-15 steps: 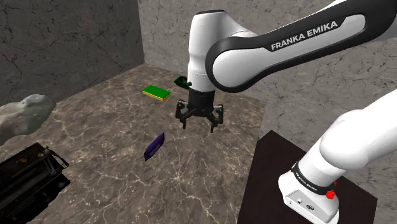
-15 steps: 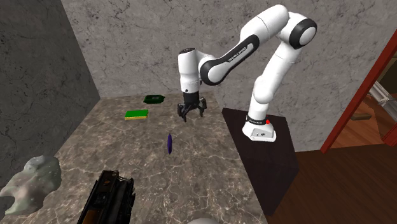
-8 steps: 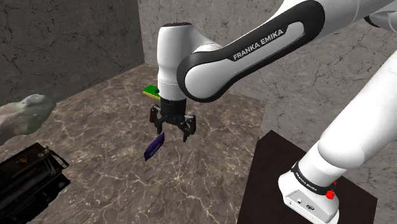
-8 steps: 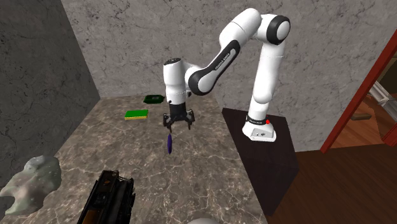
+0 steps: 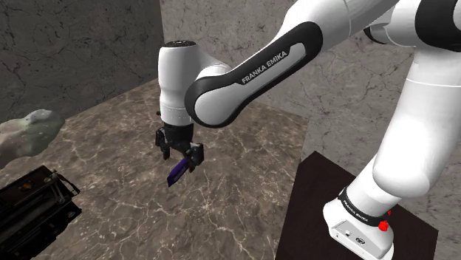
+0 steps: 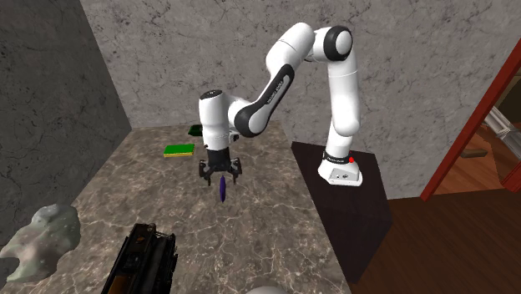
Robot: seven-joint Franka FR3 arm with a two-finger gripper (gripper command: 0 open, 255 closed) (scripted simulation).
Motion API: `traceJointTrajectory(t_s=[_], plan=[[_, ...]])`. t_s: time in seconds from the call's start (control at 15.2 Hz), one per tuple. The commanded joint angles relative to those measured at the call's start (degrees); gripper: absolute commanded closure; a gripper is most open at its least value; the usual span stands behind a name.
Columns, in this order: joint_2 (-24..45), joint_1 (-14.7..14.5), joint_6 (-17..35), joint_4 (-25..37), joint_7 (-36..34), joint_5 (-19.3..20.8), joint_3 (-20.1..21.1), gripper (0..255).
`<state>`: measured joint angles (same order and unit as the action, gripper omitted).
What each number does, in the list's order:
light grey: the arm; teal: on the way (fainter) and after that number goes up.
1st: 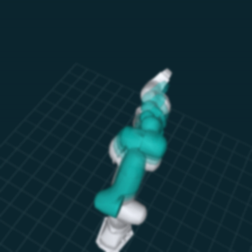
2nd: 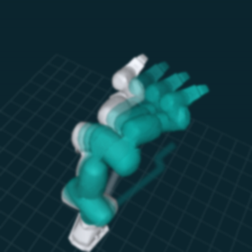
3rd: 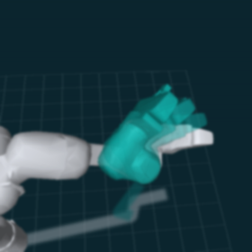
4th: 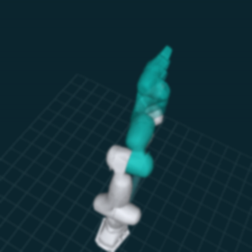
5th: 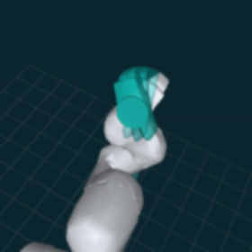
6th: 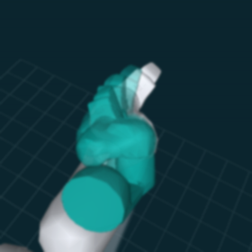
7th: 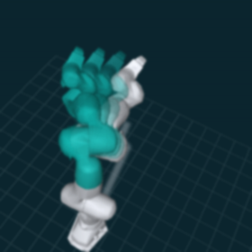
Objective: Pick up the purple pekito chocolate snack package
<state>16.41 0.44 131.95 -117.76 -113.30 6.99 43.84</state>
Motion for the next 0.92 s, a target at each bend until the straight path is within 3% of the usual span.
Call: traceJointTrajectory(t_s=[0.0,0.33,0.4,0.86], plan=[[1.2,-0.6,1.2,-0.3,-0.8,1.1,-0.5,0],[3.1,-1.5,3.5,-1.0,-1.8,2.9,-1.6,0],[3.2,-1.5,3.5,-0.9,-1.8,2.9,-1.6,255],[3.2,-1.5,3.5,-1.0,-1.8,2.9,-1.6,255]])
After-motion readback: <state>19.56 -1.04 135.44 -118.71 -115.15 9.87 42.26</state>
